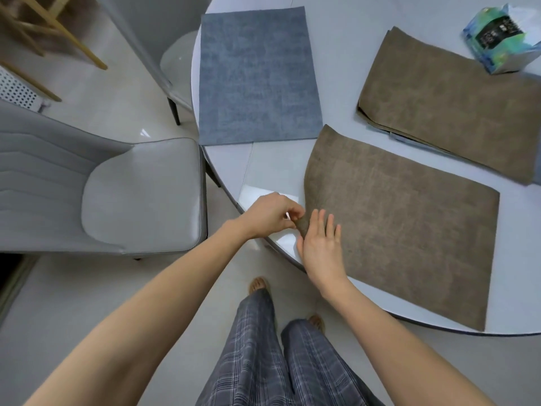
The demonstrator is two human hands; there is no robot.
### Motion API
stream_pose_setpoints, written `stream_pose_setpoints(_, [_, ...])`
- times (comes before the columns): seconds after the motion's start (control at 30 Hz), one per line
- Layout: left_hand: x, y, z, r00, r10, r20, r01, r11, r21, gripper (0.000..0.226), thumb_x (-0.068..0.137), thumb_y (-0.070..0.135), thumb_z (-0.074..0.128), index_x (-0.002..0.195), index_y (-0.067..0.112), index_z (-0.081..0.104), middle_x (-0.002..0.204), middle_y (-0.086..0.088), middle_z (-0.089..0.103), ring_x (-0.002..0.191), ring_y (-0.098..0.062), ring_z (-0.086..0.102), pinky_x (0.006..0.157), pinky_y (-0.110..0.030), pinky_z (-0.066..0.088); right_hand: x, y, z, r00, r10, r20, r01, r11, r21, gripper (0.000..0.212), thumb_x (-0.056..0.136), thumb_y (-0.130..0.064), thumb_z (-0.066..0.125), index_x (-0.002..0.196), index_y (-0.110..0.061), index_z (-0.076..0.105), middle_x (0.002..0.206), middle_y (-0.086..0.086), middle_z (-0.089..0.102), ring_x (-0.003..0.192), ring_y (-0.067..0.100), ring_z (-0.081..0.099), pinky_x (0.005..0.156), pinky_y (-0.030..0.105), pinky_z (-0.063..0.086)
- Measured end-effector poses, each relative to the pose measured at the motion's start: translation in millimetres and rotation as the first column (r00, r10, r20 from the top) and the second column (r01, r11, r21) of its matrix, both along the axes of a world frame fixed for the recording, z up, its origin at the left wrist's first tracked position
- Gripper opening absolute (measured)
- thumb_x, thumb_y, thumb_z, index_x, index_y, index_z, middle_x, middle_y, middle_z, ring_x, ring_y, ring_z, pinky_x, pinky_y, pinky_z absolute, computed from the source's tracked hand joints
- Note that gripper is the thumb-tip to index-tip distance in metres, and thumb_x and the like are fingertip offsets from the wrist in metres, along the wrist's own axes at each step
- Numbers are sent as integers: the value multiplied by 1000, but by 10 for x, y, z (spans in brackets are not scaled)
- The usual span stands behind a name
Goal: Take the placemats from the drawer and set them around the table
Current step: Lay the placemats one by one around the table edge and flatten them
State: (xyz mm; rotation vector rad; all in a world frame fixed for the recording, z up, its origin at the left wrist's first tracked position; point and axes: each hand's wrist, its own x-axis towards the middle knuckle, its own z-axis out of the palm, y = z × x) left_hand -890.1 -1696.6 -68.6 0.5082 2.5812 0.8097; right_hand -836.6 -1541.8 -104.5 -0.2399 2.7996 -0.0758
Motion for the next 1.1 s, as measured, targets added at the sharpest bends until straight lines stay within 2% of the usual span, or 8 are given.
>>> stream_pose_setpoints(0.1, [83, -22, -9, 992, 124, 27, -124, 992, 3, 10, 80, 23, 71, 85, 15, 70, 80, 5, 70, 75, -14, 61, 70, -29, 47, -18, 11, 0, 998, 67, -2, -66, 996, 52, 70, 74, -30, 74, 126, 11, 52, 124, 32, 57, 112, 47, 58, 89, 54, 51])
stream_pose_setpoints(0.23, [134, 19, 4, 923, 272, 271, -320, 935, 153, 33, 77, 28, 77, 76, -2, 63, 69, -13, 65, 62, -13, 51, 66, -28, 45, -16, 24, 13, 995, 97, -14, -96, 995, 42, 68, 80, -31, 69, 130, 10, 49, 128, 33, 54, 116, 48, 55, 91, 55, 49])
stream_pose_setpoints(0.37, [153, 65, -16, 897, 324, 300, -381, 912, 154, 36, 82, 26, 74, 68, -4, 60, 68, -15, 65, 67, -26, 60, 66, -29, 47, 2, 88, 8, 994, 107, -13, -107, 994, -7, 65, 93, -42, 37, 135, 7, 44, 134, 31, 50, 123, 47, 50, 98, 55, 45])
stream_pose_setpoints(0.6, [209, 38, -80, 787, 421, 451, -543, 819, 184, 37, 83, 16, 74, 73, -16, 58, 71, -25, 61, 67, -19, 66, 57, -9, 47, 28, 308, 61, 981, 190, 43, -180, 968, -173, 74, 97, -52, 32, 152, -13, 1, 159, 15, 1, 147, 33, -2, 121, 44, 3])
stream_pose_setpoints(0.73, [237, 49, -92, 679, 463, 570, -681, 687, 253, 33, 80, 11, 76, 82, -19, 62, 89, -33, 67, 84, -29, 72, 73, -21, 59, 0, 348, 133, 983, 167, 75, -138, 946, -293, 72, 96, -53, 35, 152, -21, 3, 160, 9, 1, 148, 28, -5, 119, 38, -2])
stream_pose_setpoints(0.83, [290, 90, -61, 610, 478, 632, -760, 579, 296, 27, 78, 10, 78, 81, -13, 66, 90, -30, 69, 86, -27, 72, 82, -28, 59, -24, 391, 160, 982, 151, 111, -101, 926, -363, 71, 95, -54, 36, 152, -24, 5, 161, 6, 2, 148, 25, -4, 120, 36, 0])
stream_pose_setpoints(0.93, [350, 121, -59, 589, 499, 636, -793, 510, 334, 18, 77, 12, 79, 76, 4, 64, 73, -14, 71, 83, -26, 72, 86, -31, 58, -53, 424, 170, 979, 149, 135, -84, 912, -401, 71, 94, -54, 38, 152, -26, 8, 161, 5, 3, 148, 25, -3, 121, 37, 2])
stream_pose_setpoints(1.1, [382, 97, -112, 729, 496, 471, -671, 654, 349, 26, 81, 15, 75, 69, 11, 52, 46, 9, 57, 68, -16, 69, 85, -33, 57, -99, 494, 191, 964, 182, 192, -89, 907, -412, 76, 92, -55, 44, 152, -30, 5, 161, 1, -1, 148, 22, -5, 121, 38, 7])
